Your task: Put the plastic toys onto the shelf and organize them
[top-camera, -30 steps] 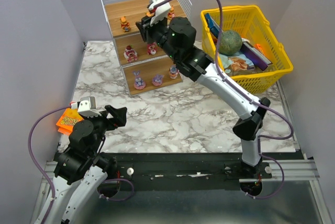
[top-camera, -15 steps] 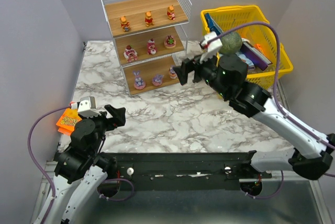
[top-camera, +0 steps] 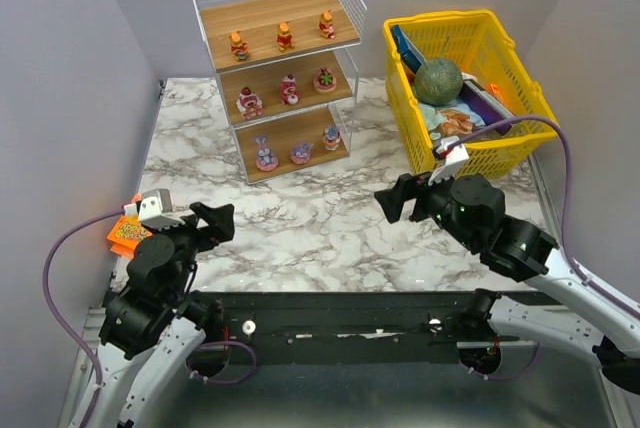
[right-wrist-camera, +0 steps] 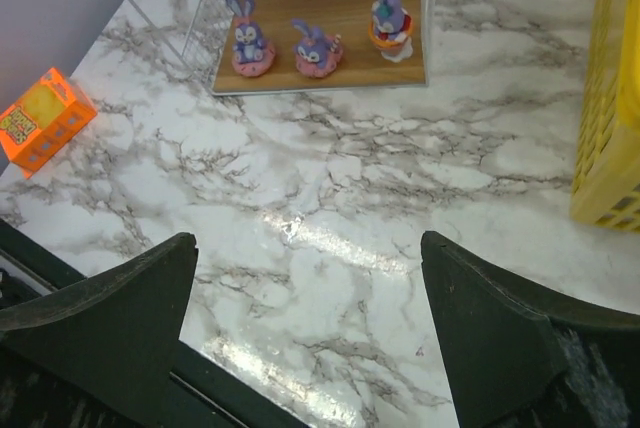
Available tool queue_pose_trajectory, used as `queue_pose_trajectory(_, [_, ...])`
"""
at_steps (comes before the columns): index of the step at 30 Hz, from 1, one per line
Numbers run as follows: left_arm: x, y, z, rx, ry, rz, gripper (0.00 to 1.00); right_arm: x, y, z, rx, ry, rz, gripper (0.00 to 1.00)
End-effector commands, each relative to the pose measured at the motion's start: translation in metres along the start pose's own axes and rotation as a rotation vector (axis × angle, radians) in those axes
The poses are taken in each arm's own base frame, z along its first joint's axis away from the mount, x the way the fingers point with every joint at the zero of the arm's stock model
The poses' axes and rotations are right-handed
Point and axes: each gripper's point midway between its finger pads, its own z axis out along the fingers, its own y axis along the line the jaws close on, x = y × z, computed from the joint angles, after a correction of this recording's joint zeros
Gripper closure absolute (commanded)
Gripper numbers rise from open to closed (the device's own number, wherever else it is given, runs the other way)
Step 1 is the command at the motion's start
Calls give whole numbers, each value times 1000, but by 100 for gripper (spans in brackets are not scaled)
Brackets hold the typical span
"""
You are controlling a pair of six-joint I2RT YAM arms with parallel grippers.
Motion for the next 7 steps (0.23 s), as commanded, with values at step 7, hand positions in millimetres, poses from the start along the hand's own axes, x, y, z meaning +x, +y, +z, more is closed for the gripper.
queue_pose_trajectory(7, [-61, -25, -39, 99, -123, -19, 1, -9, -12, -41, -1, -55, 126, 0])
